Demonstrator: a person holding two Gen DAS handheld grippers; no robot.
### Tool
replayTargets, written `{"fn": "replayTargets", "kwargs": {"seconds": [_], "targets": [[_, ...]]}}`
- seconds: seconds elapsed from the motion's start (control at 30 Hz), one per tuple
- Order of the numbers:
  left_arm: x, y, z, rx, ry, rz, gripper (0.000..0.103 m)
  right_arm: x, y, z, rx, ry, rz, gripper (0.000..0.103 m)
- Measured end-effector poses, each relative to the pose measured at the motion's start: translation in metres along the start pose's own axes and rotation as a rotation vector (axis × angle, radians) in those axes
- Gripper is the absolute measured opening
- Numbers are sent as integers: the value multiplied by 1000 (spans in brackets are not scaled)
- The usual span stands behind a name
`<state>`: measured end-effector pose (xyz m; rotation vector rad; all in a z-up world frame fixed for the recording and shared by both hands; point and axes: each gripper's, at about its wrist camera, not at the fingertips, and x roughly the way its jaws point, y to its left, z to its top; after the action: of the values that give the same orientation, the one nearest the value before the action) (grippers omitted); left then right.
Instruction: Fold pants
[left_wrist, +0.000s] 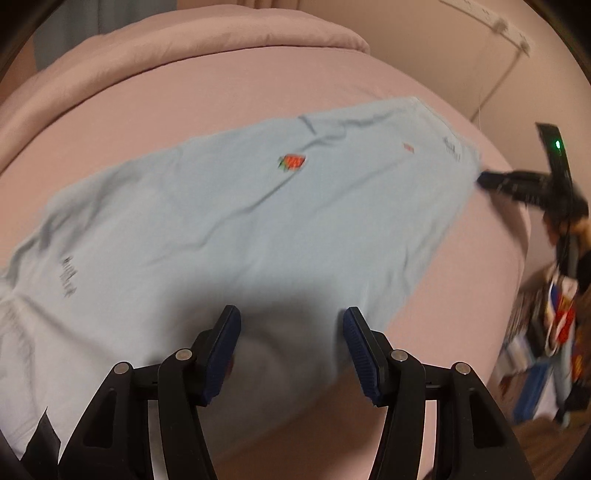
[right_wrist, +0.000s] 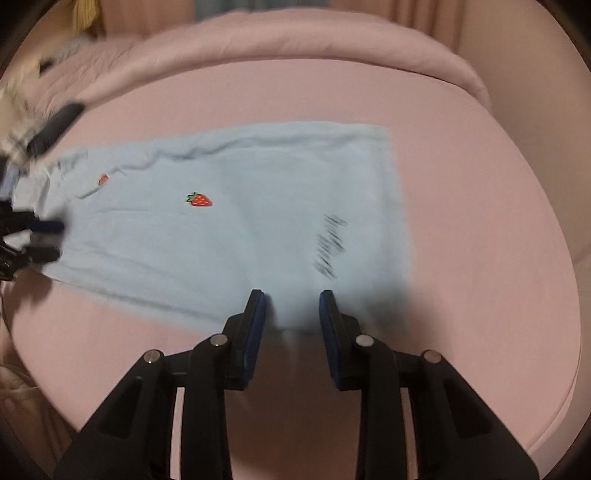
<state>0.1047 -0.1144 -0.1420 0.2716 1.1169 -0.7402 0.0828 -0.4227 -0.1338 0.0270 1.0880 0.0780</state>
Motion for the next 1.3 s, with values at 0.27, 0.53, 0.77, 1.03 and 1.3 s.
{"fn": "replayTargets", "kwargs": {"seconds": [0.27, 0.53, 0.77, 1.03, 1.3], "targets": [[-36, 30, 3, -223, -149, -119, 57, -62, -47, -46, 398, -173, 119, 56], [-18, 53, 10, -470, -180, -217, 57, -9, -25, -35, 654, -131, 170, 60], [-1, 56, 0, -553, -128, -211, 57, 0, -23, -41, 879, -242, 193, 15], [-25, 82, -3, -588, -187, -186, 57, -6, -18, -28, 838, -183, 139, 10], [-66, 166, -74, -614, -185, 174, 57, -65, 66, 28, 405, -243, -364, 49]]}}
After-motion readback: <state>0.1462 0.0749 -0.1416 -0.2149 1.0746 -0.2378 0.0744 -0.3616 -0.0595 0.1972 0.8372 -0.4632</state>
